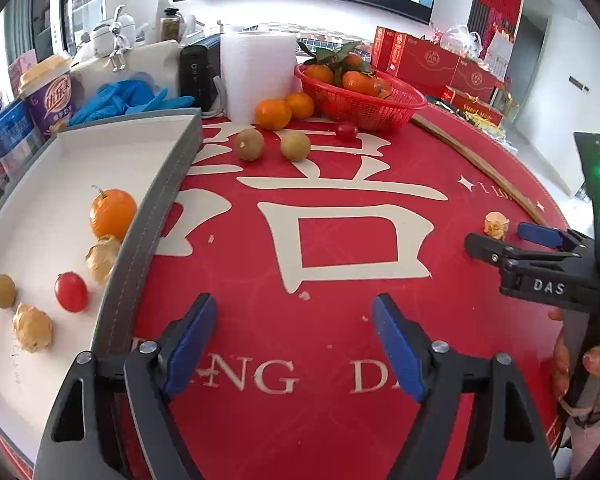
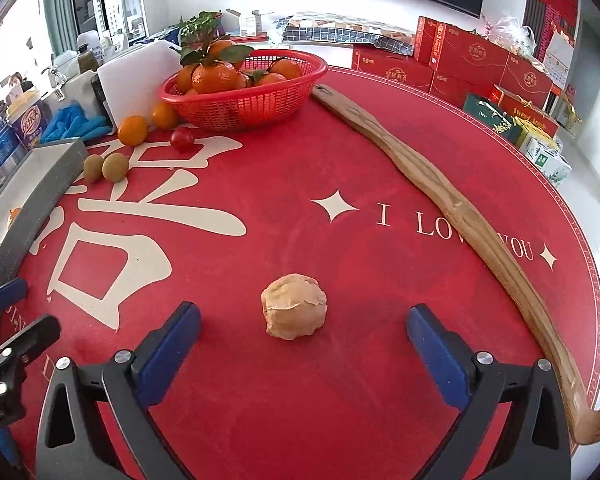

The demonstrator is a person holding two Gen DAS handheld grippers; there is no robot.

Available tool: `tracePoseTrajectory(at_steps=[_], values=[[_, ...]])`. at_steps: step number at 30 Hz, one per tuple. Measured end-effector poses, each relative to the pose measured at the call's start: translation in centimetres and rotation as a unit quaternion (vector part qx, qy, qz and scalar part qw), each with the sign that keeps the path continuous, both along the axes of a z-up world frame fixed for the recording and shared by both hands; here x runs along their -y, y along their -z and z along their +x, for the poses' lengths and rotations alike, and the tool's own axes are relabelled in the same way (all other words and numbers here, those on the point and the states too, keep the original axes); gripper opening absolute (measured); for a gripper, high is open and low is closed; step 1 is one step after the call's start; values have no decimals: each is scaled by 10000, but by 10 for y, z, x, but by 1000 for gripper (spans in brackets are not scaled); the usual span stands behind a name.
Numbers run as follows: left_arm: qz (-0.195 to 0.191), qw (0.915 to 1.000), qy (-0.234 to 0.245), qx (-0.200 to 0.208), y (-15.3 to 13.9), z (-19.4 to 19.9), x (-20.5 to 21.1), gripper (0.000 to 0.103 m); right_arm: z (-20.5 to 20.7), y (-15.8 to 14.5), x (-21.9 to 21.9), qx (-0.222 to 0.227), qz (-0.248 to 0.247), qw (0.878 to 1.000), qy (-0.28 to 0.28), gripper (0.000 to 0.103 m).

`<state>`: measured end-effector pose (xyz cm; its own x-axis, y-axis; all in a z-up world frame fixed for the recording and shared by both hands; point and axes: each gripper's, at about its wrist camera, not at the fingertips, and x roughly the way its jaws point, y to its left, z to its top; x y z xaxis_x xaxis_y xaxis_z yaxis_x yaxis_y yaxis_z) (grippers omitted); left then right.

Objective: Organize fruits

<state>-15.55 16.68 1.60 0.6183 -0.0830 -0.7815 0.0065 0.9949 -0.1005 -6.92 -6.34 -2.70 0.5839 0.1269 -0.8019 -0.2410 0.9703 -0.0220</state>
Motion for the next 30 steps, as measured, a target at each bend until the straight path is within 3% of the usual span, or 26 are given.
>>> tracePoseTrajectory(at_steps=[6,13,17,22,24,30], values=[[-377,9990,216,77,-3,-10,-7,79,0,0,0,0,3,10000,0,103],[-261,9985,430,216,-8,-26,-3,79,0,0,0,0,3,10000,1,103],[-848,9932,572,561,-26,-30,-16,79,0,0,0,0,2,10000,1,103],[-1521,9847,392,753,-56,-20,-46,79,0,0,0,0,2,10000,1,103],[-1450,9853,403,803,-65,-21,-51,79,0,0,0,1,4,10000,1,103],[-757,9935,452,722,-68,-18,-38,79,0,0,0,0,3,10000,1,103]])
